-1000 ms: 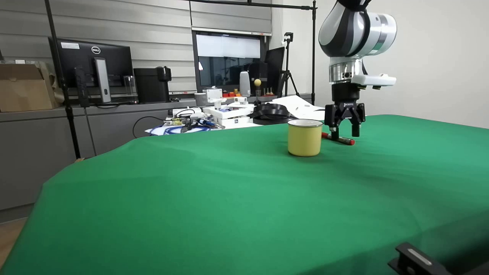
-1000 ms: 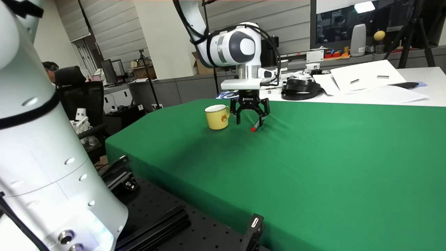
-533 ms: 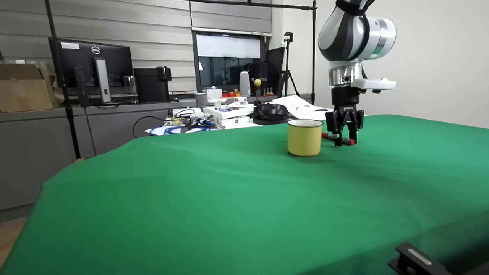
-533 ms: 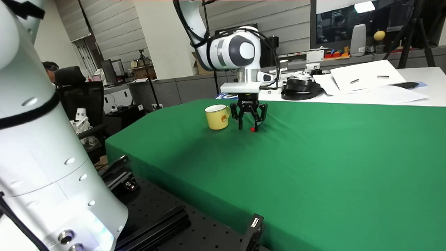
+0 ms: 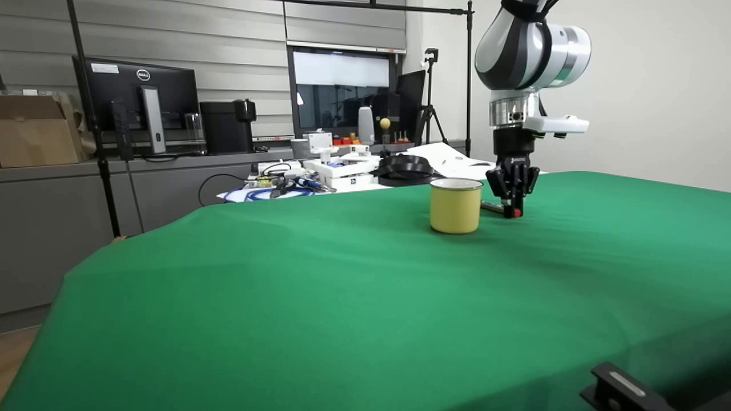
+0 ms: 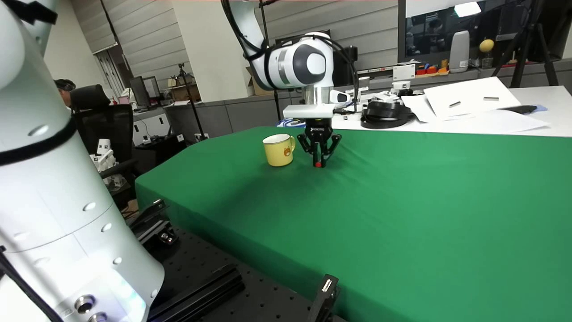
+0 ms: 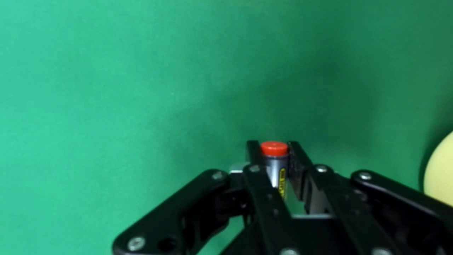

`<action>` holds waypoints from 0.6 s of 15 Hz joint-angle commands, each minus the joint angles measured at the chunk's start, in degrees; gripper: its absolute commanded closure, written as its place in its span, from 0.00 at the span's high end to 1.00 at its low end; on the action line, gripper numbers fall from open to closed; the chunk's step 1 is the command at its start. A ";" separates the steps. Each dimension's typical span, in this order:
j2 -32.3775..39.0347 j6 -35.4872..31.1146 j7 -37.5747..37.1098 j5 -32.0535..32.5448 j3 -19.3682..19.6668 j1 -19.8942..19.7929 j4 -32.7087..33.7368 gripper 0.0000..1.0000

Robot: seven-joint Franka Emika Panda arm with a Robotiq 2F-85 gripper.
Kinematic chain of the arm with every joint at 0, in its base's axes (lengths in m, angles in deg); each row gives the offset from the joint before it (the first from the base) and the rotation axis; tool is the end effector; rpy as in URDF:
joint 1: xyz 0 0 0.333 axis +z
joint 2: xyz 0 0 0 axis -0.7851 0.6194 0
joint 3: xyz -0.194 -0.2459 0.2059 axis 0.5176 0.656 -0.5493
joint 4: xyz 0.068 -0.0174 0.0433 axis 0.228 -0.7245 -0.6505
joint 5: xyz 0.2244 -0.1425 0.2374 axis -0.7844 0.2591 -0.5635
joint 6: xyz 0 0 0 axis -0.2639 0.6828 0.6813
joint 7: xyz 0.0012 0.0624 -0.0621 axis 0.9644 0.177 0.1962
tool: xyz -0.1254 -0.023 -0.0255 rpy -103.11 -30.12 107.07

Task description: Put the red marker in the yellow mug, take the marker out of the mug and place it on the left side of the table

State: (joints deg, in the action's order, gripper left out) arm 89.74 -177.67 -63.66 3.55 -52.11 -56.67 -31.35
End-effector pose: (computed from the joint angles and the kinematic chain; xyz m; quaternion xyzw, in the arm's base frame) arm 0.5869 -0.0408 0.2022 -0.9949 -0.0782 0.0623 0.0145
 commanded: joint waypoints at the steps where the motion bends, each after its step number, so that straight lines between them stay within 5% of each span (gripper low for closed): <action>1: -0.98 0.32 -0.36 0.22 -0.14 -0.16 0.00 0.06; 6: -2.23 2.68 -3.95 0.73 1.22 1.07 1.95 0.06; 9: -2.72 10.21 -11.06 3.74 4.63 4.09 5.98 0.06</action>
State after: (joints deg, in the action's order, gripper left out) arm 88.21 -174.74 -66.95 4.08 -50.76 -55.69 -29.12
